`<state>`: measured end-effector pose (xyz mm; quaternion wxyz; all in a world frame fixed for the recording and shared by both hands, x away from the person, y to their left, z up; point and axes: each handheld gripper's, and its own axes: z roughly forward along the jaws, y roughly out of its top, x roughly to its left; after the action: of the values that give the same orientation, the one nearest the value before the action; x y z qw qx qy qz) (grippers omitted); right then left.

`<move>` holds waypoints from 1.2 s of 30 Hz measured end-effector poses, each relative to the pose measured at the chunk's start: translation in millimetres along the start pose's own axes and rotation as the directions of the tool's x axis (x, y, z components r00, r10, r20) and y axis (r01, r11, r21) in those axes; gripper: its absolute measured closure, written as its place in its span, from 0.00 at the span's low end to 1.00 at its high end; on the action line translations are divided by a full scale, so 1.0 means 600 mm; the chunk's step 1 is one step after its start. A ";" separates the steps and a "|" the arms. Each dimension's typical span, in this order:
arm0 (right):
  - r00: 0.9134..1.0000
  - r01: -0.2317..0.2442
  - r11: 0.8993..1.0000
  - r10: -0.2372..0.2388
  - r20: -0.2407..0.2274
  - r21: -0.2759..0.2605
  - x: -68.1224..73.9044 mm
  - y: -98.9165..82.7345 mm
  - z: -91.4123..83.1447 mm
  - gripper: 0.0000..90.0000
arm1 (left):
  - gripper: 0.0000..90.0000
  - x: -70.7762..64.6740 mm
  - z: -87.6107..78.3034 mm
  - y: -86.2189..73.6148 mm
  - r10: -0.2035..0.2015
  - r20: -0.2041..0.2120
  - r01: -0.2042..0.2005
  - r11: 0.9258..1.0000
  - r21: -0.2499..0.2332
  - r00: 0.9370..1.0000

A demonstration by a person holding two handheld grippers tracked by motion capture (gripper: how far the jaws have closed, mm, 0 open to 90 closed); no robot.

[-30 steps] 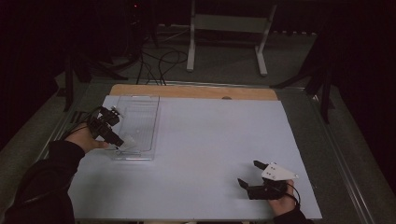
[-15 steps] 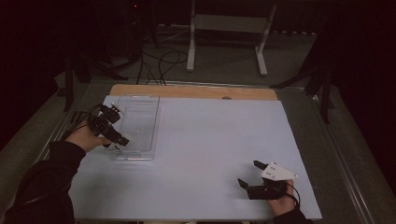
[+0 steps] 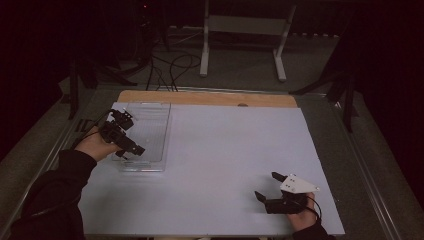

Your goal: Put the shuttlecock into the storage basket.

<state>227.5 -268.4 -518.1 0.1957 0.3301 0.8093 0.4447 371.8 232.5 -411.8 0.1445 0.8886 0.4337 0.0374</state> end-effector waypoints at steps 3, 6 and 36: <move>1.000 0.002 1.000 -0.002 -0.001 0.001 0.000 0.000 0.001 0.12 | 0.00 0.002 0.006 0.004 -0.002 0.004 0.002 1.000 0.012 1.000; 1.000 -0.003 1.000 0.003 0.000 0.003 0.000 0.000 0.001 0.12 | 0.00 -0.002 0.007 0.010 0.002 0.022 -0.002 1.000 -0.005 1.000; 1.000 -0.006 1.000 0.006 0.000 0.004 -0.002 -0.003 -0.001 0.12 | 0.00 -0.075 0.010 0.081 0.117 0.092 -0.104 0.985 -0.136 0.989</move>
<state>227.7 -270.2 -519.2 0.1939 0.3329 0.8091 0.4437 382.3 167.6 -400.9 0.2218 0.9006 0.3727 0.0294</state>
